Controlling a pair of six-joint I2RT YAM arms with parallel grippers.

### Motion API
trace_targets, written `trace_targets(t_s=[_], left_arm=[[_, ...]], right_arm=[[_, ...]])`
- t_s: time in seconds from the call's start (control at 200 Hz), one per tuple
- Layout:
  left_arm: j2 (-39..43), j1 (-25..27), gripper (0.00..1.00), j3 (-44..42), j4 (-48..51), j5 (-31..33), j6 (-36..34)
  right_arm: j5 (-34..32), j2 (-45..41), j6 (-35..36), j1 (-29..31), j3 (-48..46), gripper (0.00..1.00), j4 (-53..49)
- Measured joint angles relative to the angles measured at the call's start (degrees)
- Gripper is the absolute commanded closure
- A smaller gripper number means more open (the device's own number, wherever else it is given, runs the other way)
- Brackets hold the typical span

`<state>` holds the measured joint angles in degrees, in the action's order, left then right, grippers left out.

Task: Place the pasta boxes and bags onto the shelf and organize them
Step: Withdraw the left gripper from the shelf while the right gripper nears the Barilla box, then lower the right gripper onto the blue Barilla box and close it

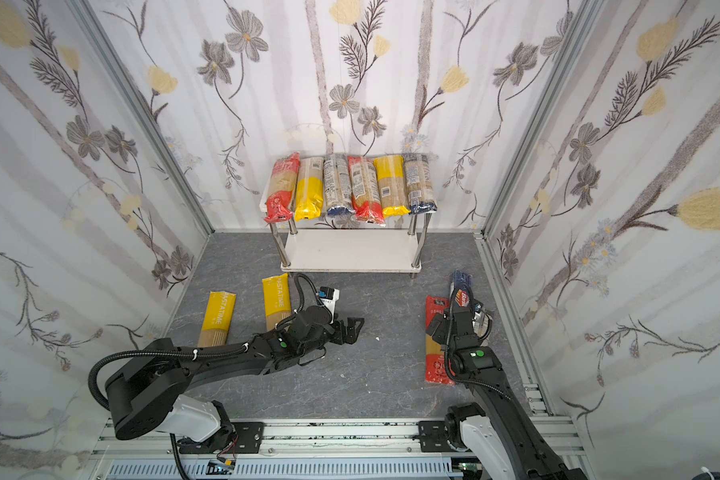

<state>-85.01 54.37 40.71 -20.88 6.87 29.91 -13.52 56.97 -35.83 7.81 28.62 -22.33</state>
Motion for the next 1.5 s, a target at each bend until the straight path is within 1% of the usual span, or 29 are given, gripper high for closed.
trace_targets(t_s=[0.105,0.335,0.545,0.664,0.824,0.959,1.224,1.499], left_arm=[[0.0,0.28,0.0,0.11,-0.74,-0.02,-1.31],[0.94,0.28,0.0,-0.5,-1.53,1.27,-3.3],[0.72,0.28,0.0,-0.7,-1.51,2.89,-5.09],[0.96,0.26,0.0,-0.79,-1.53,3.06,-5.88],[3.06,0.22,0.0,-1.92,-1.62,3.98,-6.56],[5.22,-0.26,0.0,-3.52,-1.57,5.27,-7.06],[6.82,-1.22,0.0,-4.87,-1.64,6.05,-7.26],[8.39,-2.16,0.0,-6.23,-1.57,6.21,-7.43]], right_arm=[[3.82,3.08,1.55,-4.96,0.2,0.0,3.13],[9.22,10.1,4.13,-13.25,1.07,0.0,7.34],[13.77,15.52,6.95,-18.8,2.43,0.0,8.28],[16.5,18.82,7.91,-21.55,3.21,0.0,10.54],[20.72,21.75,8.52,-21.92,3.96,0.0,12.11],[22.14,22.75,8.63,-21.97,4.81,0.0,12.79],[23.52,24.76,8.98,-21.97,5.35,0.0,13.68],[23.41,28.61,9.38,-21.97,7.58,0.0,13.6]])
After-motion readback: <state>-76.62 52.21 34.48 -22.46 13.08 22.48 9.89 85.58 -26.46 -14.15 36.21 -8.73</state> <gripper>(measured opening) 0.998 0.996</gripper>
